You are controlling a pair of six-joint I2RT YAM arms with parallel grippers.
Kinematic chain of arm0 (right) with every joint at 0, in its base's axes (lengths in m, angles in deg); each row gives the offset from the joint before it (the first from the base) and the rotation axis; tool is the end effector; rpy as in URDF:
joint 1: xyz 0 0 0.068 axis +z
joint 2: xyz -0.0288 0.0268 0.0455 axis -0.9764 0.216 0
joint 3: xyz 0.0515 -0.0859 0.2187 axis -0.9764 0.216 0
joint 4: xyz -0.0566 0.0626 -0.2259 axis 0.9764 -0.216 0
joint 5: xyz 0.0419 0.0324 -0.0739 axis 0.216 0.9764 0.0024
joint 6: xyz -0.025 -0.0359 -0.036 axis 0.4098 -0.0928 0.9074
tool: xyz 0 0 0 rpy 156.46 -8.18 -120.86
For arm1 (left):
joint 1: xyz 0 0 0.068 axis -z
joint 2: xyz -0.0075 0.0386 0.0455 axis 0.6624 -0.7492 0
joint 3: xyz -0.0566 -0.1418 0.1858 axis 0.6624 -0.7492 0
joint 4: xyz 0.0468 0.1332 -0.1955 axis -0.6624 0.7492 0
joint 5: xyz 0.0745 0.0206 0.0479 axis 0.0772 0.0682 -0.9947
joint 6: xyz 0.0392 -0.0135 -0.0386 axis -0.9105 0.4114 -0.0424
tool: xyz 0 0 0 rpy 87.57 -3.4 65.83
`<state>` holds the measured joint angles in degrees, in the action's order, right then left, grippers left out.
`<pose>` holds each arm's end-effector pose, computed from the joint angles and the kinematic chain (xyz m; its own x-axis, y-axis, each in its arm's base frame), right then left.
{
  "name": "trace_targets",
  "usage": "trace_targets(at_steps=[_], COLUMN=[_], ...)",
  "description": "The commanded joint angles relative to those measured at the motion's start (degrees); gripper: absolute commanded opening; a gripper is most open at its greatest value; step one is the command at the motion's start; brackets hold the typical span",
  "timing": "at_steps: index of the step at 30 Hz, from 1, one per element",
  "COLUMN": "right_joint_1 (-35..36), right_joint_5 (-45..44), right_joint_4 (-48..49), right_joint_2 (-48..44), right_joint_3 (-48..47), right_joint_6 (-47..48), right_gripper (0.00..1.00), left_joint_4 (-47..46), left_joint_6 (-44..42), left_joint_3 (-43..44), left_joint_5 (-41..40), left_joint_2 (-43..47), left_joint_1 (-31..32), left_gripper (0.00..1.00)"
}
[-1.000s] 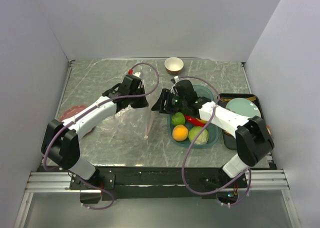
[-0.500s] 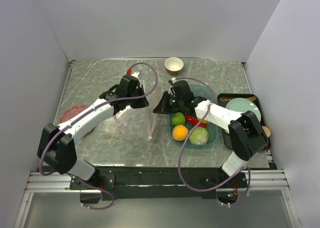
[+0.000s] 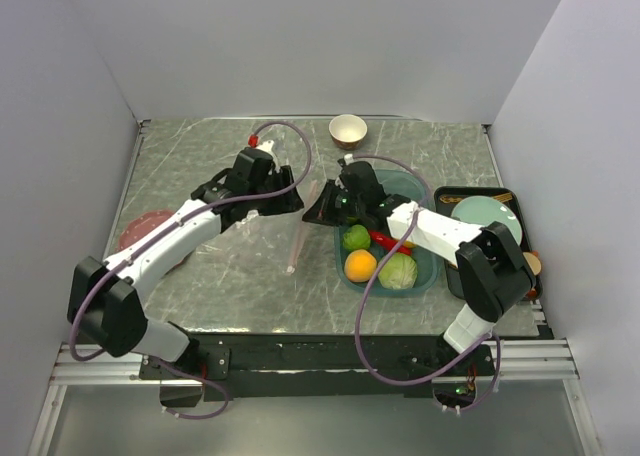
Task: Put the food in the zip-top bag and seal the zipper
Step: Pick up the zipper food storage bag at the center of the board.
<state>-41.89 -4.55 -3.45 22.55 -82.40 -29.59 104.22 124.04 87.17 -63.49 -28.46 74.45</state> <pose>0.2758 0.2146 0.2109 -0.8860 0.2452 -0.3936 -0.1635 0.6290 0.7600 0.2570 -0.1684 0.2732 -0.7669 -0.2031 -0.6088 0.1453 0.8690 -0.4730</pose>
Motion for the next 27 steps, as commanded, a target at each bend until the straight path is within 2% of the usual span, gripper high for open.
trace_targets(at_steps=[1, 5, 12, 22, 27], right_joint_1=[1.1, 1.28, 1.28, 1.28, 1.28], right_joint_5=[-2.89, -3.59, -4.21, -4.56, -4.12], right_joint_4=[2.6, 2.51, 1.46, -0.74, -1.0], right_joint_2=[-0.2, 0.16, 0.33, 0.42, 0.69], right_joint_3=[-2.55, -3.08, -3.96, -5.01, -5.28], right_joint_6=[-1.88, -2.32, -1.88, -0.65, -0.56], right_gripper=[0.0, 0.0, 0.0, 0.0, 0.0], left_joint_4=[0.61, 1.48, 3.07, 3.16, 1.05], left_joint_6=[-0.52, -0.52, -1.67, -2.28, -2.63], left_joint_3=[-0.06, -2.35, -5.42, -4.64, -4.37], left_joint_5=[0.44, -2.01, -12.11, -15.29, -13.89], left_joint_2=[5.19, 6.43, 6.78, 4.32, 5.02], left_joint_1=[1.74, 4.11, 6.75, 8.78, 9.65], left_gripper=[0.55, 0.52, 0.48, 0.5, 0.51])
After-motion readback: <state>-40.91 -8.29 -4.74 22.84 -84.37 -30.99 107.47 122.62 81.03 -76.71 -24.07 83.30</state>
